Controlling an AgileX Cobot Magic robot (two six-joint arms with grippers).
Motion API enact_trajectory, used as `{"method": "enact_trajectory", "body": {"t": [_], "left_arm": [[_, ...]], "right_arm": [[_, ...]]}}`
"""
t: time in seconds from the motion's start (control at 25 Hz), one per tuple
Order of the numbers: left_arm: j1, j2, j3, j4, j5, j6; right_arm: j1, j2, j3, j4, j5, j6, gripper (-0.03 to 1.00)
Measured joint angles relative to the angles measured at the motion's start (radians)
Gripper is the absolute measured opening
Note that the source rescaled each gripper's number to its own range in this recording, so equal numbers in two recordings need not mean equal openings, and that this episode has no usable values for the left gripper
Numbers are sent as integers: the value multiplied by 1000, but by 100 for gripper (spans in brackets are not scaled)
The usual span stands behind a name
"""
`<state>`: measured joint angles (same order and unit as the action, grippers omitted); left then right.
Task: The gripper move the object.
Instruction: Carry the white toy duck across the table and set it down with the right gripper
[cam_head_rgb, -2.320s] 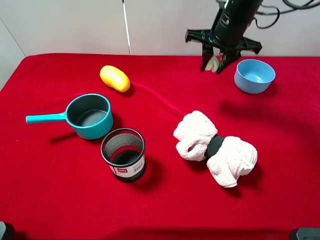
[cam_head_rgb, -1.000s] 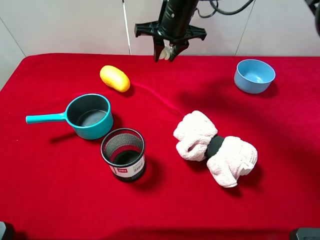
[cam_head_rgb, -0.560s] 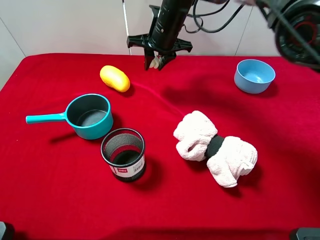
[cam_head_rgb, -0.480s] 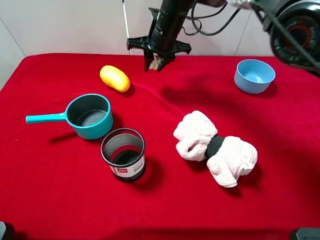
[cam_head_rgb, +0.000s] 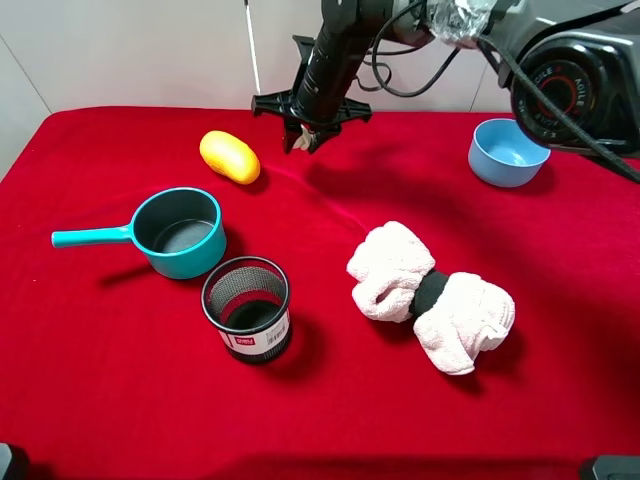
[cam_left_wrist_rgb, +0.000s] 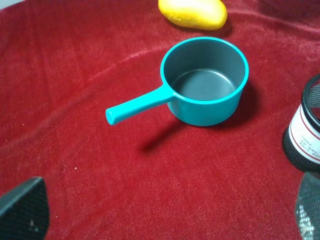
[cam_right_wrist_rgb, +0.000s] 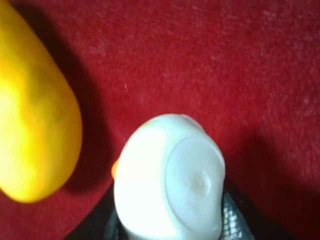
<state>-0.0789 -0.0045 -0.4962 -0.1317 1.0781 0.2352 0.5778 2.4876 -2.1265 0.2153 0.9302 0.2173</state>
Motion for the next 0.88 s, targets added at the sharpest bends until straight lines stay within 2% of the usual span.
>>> {"method": "enact_trajectory", "body": {"t": [0.48,0.88], "left_arm": [[0,0,0,0,0,0],[0,0,0,0,0,0]], "right_arm": [[0,12,0,-74,-73,-10,0],[0,38,0,-67,-99,-16,0]]}}
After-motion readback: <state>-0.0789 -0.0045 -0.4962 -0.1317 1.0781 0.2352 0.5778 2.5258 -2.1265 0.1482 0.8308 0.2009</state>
